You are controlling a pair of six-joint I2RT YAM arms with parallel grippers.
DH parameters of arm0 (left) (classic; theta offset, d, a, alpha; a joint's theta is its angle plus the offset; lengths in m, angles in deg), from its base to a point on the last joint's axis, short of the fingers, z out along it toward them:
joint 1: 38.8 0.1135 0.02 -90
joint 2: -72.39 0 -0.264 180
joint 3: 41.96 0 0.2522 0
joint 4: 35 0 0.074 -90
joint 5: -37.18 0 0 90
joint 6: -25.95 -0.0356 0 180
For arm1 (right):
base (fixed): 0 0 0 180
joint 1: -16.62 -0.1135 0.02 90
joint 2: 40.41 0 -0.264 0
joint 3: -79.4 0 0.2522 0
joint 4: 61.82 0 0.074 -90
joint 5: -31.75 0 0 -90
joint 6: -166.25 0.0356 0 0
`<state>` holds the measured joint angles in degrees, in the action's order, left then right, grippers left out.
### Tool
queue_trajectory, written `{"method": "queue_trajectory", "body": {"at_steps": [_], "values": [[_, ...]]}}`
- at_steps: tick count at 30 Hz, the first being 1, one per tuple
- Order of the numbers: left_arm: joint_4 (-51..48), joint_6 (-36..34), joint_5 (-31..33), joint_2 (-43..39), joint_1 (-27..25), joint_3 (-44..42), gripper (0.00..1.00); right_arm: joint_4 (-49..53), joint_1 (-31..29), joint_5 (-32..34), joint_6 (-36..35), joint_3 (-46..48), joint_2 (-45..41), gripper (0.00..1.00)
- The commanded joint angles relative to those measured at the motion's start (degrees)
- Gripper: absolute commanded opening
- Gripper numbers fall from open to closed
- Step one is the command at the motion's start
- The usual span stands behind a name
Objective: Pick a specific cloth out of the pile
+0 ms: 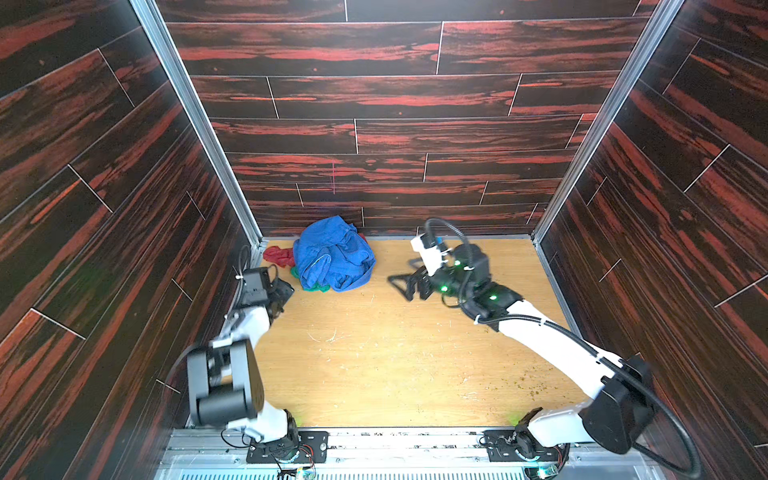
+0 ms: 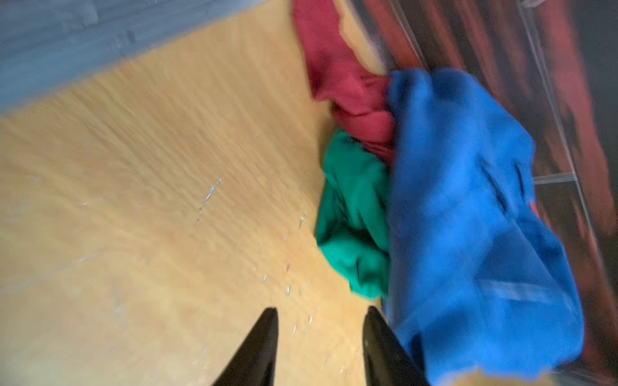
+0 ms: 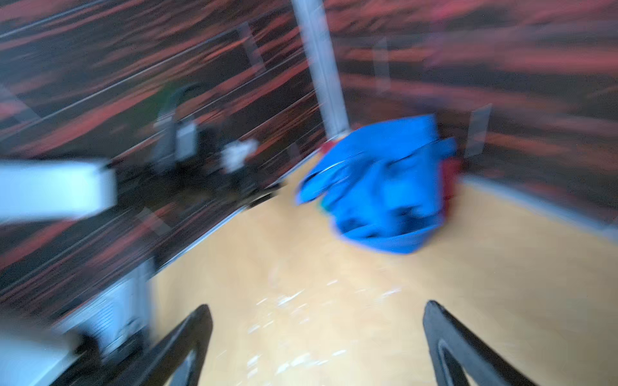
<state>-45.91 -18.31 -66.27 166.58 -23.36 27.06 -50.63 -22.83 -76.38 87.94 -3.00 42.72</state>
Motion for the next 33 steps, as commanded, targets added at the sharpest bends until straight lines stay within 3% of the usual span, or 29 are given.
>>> {"method": "queue_trajectory", "body": {"at_steps": [1,9,21,23,30,33], "values": [[3.30,5.04,-8.18,8.28,1.67,8.96,0.36,0.36,-2.88,-5.42,1.69,-1.33,2.81,0.99],[4.44,6.97,-9.41,22.12,2.23,20.41,0.32,1.94,-4.17,-6.00,1.15,-1.28,2.37,0.99],[5.66,7.06,-10.45,26.90,0.58,23.09,0.32,5.65,-4.23,-6.39,-3.25,-2.43,2.96,0.99],[5.51,7.31,-10.44,27.34,0.21,23.48,0.28,5.34,-4.18,-6.22,-3.16,-2.72,3.15,0.99],[5.77,7.76,-10.77,26.73,-0.15,22.61,0.00,6.89,-4.20,-6.26,-4.46,-3.24,4.05,0.99],[8.15,8.93,-11.70,25.31,-0.14,21.85,0.00,8.82,-4.20,-5.15,-5.74,-3.52,3.84,0.99]]}}
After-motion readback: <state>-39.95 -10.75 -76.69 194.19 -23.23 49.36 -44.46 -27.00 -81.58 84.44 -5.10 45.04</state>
